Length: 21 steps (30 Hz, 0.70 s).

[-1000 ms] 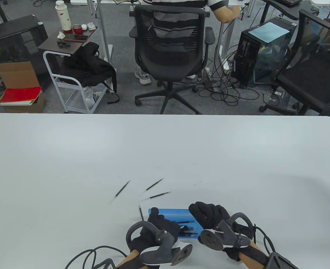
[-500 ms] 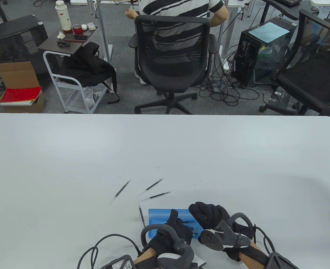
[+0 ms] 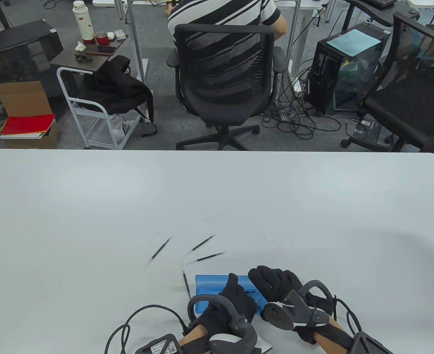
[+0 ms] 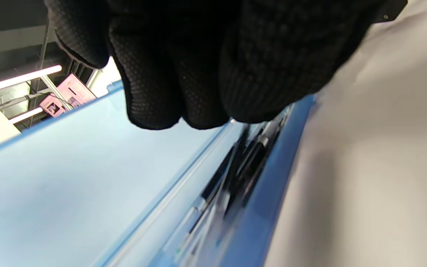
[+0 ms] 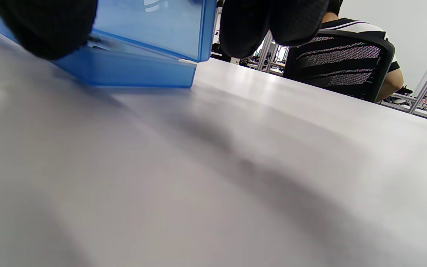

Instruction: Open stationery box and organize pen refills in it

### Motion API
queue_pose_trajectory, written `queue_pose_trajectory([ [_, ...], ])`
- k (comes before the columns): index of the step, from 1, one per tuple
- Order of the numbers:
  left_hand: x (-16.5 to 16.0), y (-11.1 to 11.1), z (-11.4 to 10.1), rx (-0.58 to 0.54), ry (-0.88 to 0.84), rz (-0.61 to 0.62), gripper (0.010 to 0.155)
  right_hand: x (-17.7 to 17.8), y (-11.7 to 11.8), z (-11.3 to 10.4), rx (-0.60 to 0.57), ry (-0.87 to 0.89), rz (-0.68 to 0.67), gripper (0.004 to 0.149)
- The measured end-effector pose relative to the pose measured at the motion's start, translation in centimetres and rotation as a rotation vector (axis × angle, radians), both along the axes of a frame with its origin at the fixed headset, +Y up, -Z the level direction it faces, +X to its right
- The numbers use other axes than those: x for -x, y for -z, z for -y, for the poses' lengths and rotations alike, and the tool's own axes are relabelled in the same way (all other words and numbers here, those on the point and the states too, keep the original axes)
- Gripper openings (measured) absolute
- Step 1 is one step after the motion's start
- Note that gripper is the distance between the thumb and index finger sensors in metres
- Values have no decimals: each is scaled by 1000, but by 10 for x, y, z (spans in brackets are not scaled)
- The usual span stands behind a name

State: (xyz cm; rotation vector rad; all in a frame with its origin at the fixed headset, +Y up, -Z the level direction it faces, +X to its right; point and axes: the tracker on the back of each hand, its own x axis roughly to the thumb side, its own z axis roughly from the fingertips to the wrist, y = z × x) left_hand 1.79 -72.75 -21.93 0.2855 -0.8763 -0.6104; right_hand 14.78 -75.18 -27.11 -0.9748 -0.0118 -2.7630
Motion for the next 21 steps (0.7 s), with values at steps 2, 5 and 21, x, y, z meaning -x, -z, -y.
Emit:
queue_pose_trajectory([
  [2, 4, -1, -6, 15, -50, -6, 52, 0, 0, 0, 1, 1, 0, 111],
  [5, 16, -1, -21, 54, -144, -35, 51, 0, 0, 0, 0, 0, 0, 111],
  [21, 120, 45, -54, 171, -489, -479, 47, 0, 0, 0, 1, 2, 2, 111],
])
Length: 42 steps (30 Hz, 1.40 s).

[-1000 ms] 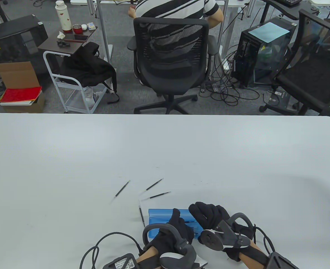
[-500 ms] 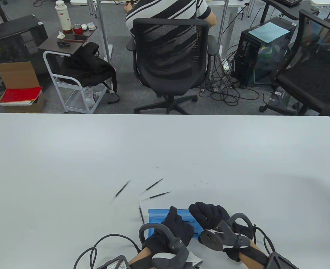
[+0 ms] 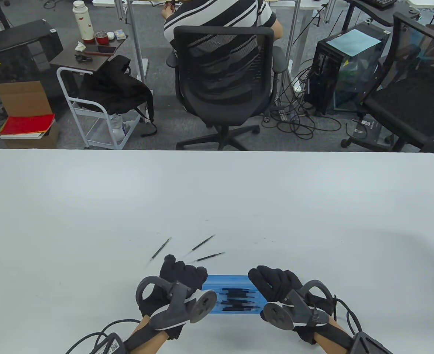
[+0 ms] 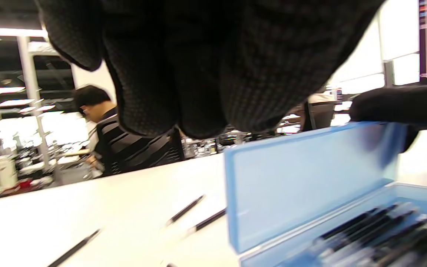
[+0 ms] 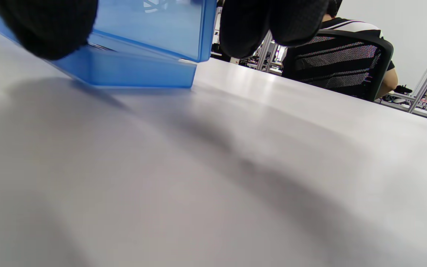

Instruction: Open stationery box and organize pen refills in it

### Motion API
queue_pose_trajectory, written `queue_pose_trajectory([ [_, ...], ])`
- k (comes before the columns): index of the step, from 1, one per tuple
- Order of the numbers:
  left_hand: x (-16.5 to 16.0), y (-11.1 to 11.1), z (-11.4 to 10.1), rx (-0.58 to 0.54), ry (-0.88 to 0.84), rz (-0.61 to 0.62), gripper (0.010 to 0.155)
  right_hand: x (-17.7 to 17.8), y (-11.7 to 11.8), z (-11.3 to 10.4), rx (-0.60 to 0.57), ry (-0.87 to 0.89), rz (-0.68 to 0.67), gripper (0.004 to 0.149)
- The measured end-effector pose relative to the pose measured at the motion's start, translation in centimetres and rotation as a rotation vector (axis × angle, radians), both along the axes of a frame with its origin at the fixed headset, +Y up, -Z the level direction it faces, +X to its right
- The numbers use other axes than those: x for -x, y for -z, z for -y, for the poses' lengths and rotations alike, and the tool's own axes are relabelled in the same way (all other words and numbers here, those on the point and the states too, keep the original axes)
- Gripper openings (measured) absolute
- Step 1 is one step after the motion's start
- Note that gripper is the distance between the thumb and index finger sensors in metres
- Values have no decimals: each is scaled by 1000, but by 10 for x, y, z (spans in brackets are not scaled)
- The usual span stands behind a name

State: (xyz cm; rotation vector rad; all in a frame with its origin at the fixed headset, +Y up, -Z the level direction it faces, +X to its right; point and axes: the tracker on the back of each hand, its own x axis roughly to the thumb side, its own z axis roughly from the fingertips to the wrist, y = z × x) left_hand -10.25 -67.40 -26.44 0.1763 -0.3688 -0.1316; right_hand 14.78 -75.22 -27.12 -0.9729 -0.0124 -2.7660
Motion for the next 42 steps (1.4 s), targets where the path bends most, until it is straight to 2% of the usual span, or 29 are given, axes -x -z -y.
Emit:
queue_pose_trajectory([
  [11, 5, 38, 39, 173, -52, -166, 48, 0, 0, 0, 1, 2, 1, 111],
  [19, 9, 54, 58, 260, -64, -230, 48, 0, 0, 0, 1, 1, -1, 111],
  [26, 15, 57, 72, 277, -50, -280, 50, 0, 0, 0, 0, 0, -1, 111],
  [31, 15, 57, 72, 261, -46, -295, 48, 0, 0, 0, -1, -2, -1, 111],
  [42, 23, 59, 71, 236, -46, -410, 46, 0, -1, 0, -3, -3, -1, 111],
])
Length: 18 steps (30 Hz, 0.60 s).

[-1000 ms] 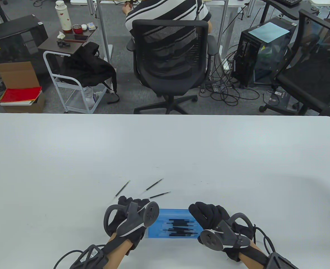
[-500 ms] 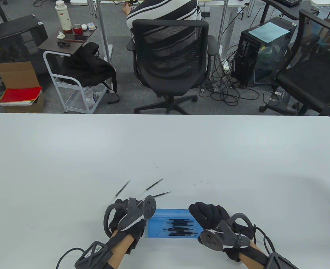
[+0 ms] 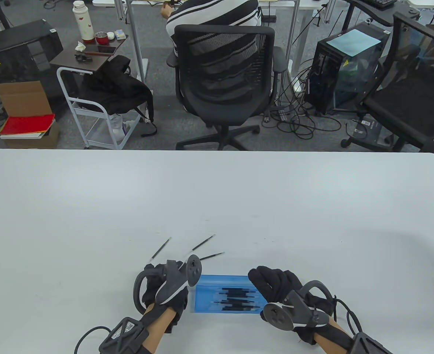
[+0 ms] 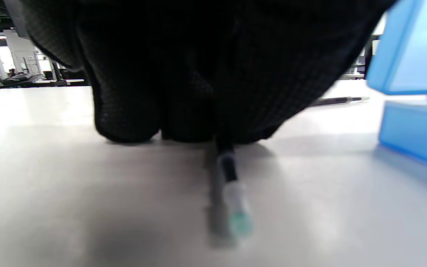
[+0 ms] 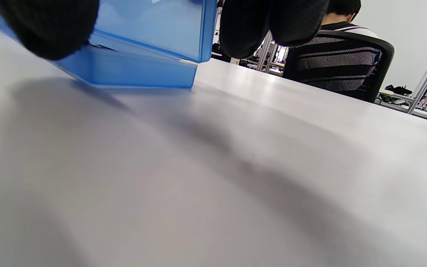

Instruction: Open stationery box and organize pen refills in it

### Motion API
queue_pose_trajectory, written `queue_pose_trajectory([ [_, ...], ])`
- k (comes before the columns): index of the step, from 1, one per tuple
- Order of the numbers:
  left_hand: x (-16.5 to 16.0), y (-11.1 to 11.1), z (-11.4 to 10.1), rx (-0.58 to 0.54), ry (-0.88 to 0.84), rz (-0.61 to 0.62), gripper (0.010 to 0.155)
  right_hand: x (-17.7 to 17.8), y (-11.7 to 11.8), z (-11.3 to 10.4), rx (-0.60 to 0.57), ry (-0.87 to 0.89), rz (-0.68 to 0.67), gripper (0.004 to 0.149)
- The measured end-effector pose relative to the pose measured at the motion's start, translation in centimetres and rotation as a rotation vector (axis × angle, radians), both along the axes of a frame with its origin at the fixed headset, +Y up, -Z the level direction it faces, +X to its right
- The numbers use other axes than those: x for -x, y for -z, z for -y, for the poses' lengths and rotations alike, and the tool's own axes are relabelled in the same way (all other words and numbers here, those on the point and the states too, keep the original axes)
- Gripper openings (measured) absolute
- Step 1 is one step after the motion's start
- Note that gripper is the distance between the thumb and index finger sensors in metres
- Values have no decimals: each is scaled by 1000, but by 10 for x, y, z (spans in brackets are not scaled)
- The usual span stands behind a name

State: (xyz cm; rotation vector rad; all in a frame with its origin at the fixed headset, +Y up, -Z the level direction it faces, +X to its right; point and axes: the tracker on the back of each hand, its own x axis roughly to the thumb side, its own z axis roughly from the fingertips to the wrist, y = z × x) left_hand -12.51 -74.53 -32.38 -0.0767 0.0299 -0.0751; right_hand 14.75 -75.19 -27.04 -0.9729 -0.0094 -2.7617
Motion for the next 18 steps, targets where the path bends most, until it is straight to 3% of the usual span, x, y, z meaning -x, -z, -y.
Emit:
queue_pose_trajectory([
  [18, 7, -4, -2, -11, 9, 6, 54, 0, 0, 0, -1, 0, 1, 111],
])
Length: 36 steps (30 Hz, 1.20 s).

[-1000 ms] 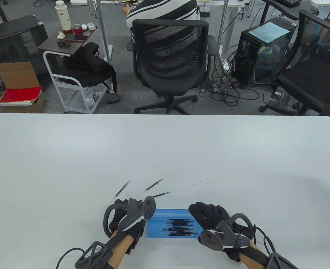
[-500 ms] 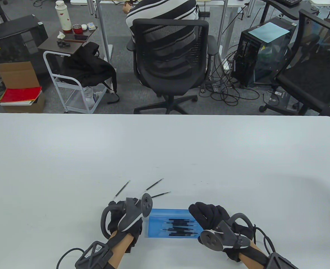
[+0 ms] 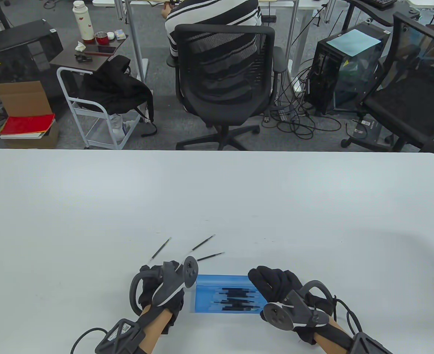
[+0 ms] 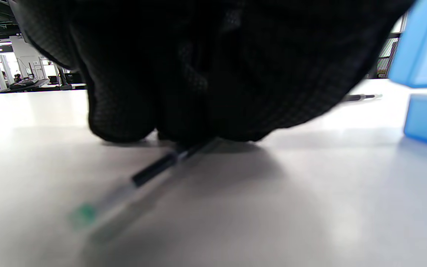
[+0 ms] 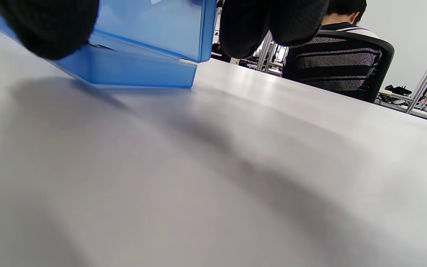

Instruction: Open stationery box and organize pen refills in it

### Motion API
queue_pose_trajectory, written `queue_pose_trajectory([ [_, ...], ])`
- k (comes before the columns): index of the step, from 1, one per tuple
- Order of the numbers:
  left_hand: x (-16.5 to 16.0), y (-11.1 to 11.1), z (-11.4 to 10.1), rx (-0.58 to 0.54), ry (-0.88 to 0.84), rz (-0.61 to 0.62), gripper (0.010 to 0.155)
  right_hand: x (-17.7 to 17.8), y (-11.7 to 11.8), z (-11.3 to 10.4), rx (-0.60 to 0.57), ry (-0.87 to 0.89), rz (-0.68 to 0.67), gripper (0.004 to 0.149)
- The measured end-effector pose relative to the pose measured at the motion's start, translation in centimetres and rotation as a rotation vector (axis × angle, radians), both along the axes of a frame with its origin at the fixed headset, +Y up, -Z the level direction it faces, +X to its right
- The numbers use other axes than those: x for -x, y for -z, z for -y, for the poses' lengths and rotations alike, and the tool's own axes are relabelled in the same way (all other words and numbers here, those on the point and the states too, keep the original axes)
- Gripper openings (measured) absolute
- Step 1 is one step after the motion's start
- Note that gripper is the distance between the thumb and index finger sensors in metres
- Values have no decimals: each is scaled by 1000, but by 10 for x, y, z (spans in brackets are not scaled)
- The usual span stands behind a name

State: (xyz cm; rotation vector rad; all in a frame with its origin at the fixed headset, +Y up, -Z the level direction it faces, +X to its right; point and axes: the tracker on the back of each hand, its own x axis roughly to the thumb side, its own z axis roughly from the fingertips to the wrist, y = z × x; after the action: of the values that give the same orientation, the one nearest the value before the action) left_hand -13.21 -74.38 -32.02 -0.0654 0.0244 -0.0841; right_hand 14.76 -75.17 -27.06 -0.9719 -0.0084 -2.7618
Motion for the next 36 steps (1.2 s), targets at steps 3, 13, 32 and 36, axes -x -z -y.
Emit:
queue_pose_trajectory([
  [3, 2, -6, -11, -51, -15, 34, 54, 0, 0, 0, 0, 0, 0, 111],
  [13, -6, -52, -73, -312, -76, 218, 54, 0, 1, 0, 5, 5, 4, 112],
  [32, -119, -100, -38, -314, 289, 848, 54, -2, 4, 0, 33, 27, 3, 112],
  [36, -128, -101, -26, -325, 353, 878, 54, -2, 5, 0, 32, 26, 5, 113],
])
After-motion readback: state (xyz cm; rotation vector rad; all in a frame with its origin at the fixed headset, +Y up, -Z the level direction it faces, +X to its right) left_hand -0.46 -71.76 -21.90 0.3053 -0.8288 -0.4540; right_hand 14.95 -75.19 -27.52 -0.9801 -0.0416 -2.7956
